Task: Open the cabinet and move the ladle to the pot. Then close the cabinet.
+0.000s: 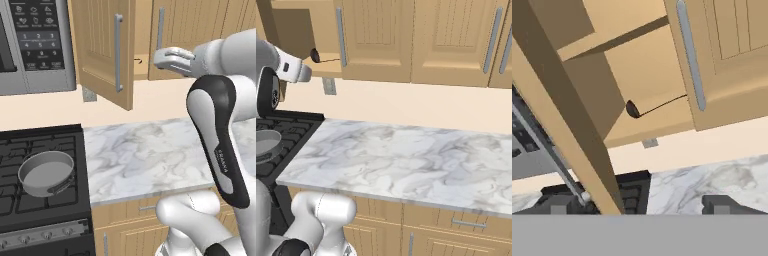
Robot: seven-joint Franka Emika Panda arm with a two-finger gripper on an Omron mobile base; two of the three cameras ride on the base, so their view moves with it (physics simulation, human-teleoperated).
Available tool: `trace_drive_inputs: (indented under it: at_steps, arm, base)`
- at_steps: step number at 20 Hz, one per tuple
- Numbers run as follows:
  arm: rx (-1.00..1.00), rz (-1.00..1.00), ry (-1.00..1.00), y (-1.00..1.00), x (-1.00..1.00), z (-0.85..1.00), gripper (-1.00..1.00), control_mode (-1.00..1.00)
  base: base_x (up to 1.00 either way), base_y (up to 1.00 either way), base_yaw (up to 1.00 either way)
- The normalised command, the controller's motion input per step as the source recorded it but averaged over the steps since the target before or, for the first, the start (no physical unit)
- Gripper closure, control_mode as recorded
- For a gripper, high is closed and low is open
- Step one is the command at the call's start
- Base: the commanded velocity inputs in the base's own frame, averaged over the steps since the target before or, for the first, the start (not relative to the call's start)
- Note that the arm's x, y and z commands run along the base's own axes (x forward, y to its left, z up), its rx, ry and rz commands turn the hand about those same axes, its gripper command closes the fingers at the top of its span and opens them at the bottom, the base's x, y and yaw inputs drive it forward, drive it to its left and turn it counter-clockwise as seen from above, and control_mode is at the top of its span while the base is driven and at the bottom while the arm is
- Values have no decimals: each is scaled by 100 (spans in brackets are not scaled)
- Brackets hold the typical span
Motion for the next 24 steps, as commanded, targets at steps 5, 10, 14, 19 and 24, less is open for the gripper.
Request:
trace_drive_inputs:
  at_steps: [5, 10, 14, 19, 24]
  arm:
    - [20, 6, 8, 0, 75, -13, -100, -100]
    - [20, 12, 14, 3, 70, -19, -100, -100]
    - [15, 16, 12, 29, 46, -19, -100, -100]
    - [9, 19, 7, 55, 20, -5, -100, -100]
    - [5, 18, 1, 53, 4, 0, -100, -100]
  base:
    - [0, 0, 0]
    - [0, 0, 0]
    - [0, 0, 0]
    - [0, 0, 0]
    - [0, 0, 0]
